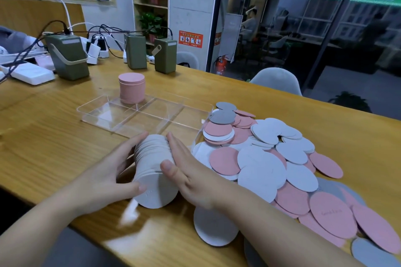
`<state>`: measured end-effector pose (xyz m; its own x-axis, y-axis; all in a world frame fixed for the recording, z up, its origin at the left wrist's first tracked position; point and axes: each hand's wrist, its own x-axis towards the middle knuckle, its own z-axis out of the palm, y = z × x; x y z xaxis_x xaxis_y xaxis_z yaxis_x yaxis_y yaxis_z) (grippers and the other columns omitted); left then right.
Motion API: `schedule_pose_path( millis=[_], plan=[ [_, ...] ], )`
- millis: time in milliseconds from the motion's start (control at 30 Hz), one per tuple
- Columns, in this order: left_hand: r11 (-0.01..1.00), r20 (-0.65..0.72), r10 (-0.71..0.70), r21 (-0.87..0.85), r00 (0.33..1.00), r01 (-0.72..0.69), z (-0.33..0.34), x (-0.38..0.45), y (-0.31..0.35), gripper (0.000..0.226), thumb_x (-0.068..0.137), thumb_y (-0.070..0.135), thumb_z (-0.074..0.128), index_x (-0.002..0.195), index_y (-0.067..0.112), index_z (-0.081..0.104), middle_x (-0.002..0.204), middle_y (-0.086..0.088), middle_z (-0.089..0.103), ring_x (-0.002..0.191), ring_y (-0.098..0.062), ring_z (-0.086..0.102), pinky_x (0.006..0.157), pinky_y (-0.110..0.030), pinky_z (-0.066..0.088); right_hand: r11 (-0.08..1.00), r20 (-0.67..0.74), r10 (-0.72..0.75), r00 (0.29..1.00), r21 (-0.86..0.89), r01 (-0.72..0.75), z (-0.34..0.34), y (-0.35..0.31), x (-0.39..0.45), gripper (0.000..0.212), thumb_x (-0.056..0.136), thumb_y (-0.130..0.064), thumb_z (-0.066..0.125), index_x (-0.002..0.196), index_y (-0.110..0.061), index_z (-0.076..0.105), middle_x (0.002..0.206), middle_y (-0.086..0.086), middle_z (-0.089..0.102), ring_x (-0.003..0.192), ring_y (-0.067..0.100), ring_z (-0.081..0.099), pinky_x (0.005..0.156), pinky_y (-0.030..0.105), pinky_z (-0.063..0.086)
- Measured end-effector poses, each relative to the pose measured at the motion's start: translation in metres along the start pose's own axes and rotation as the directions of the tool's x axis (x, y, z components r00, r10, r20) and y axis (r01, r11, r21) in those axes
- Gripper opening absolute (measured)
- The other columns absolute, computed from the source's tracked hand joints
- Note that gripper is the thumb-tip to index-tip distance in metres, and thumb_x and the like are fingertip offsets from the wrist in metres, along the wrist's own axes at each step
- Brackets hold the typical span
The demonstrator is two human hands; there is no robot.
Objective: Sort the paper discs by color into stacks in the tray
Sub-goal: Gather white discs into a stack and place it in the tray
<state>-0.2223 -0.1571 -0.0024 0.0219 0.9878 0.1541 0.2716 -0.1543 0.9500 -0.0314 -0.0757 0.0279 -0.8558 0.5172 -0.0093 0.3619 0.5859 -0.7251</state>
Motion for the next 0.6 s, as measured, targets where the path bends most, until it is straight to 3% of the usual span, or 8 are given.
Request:
schedule_pose_path(
  millis=[100,200,267,333,433,533,600],
  plan=[
    [0.997,-0.054,-0.022,-0.074,0.998,0.018,-0.004,0.004,0.002,0.096,0.048,0.020,0.083,0.132,0.040,0.039,0.136,0.024,0.045,0.122,0.013,0.045,0.090,-0.004,0.040,1.000,0.028,0.018,0.999,0.005,-0.018,-0.008,0.002,0.000,0.082,0.094,-0.046,0.046,0.149,-0.024,-0.011,0.156,-0.018,-0.009,0.137,-0.011,-0.007,0.110,0.015,0.001],
    [0.990,-0.095,-0.007,-0.138,0.995,-0.006,-0.011,0.014,0.011,0.101,0.039,0.028,0.091,0.129,0.030,0.045,0.124,0.022,0.061,0.114,0.011,0.053,0.080,-0.004,0.044,1.000,0.003,0.002,1.000,0.010,-0.002,-0.019,-0.005,0.005,0.084,0.090,-0.024,0.054,0.149,-0.025,-0.006,0.156,-0.019,-0.003,0.137,-0.011,-0.001,0.108,0.012,0.005],
    [0.987,-0.136,-0.009,-0.159,0.991,-0.013,-0.019,0.025,0.016,0.110,0.029,0.046,0.092,0.128,0.027,0.048,0.120,0.023,0.063,0.113,0.005,0.057,0.079,-0.009,0.047,0.999,-0.064,-0.016,0.998,0.044,0.019,-0.028,-0.011,0.013,0.083,0.087,-0.027,0.055,0.150,-0.025,0.001,0.156,-0.015,0.006,0.140,-0.004,0.007,0.111,0.016,0.010],
    [0.977,-0.191,-0.011,-0.211,0.982,-0.030,-0.025,0.042,0.024,0.108,0.026,0.054,0.090,0.124,0.026,0.054,0.117,0.014,0.067,0.106,-0.001,0.062,0.076,-0.015,0.052,0.987,-0.166,-0.008,0.986,0.157,0.034,-0.037,-0.016,0.028,0.074,0.085,-0.031,0.055,0.148,-0.026,0.018,0.146,-0.010,0.031,0.132,0.003,0.031,0.107,0.020,0.027],
    [0.949,-0.317,-0.066,-0.312,0.946,-0.038,-0.032,0.079,0.035,0.062,0.059,0.040,0.077,0.116,0.022,0.060,0.110,-0.003,0.070,0.098,-0.018,0.066,0.081,-0.031,0.056,0.915,-0.327,0.064,0.943,0.396,0.075,-0.051,-0.018,0.063,0.048,0.089,-0.027,0.055,0.134,-0.024,0.036,0.123,-0.009,0.048,0.110,0.007,0.049,0.090,0.015,0.043],
    [0.959,-0.410,-0.111,-0.284,0.906,-0.012,-0.037,0.121,0.042,0.035,0.084,0.034,0.057,0.117,0.021,0.058,0.115,-0.010,0.065,0.100,-0.026,0.062,0.089,-0.042,0.052,0.858,-0.374,0.193,0.907,0.513,0.028,-0.064,-0.012,0.110,0.033,0.090,-0.025,0.046,0.123,-0.022,0.041,0.112,0.000,0.055,0.105,0.017,0.053,0.098,0.040,0.045],
    [0.961,-0.447,-0.172,-0.271,0.878,0.050,-0.042,0.147,0.044,0.016,0.097,0.031,0.046,0.105,0.024,0.057,0.108,-0.007,0.061,0.098,-0.026,0.059,0.089,-0.042,0.050,0.838,-0.373,0.278,0.885,0.545,-0.034,-0.074,-0.011,0.136,0.031,0.091,-0.024,0.041,0.122,-0.020,0.043,0.112,0.003,0.054,0.106,0.020,0.052,0.099,0.045,0.044]
  ],
)
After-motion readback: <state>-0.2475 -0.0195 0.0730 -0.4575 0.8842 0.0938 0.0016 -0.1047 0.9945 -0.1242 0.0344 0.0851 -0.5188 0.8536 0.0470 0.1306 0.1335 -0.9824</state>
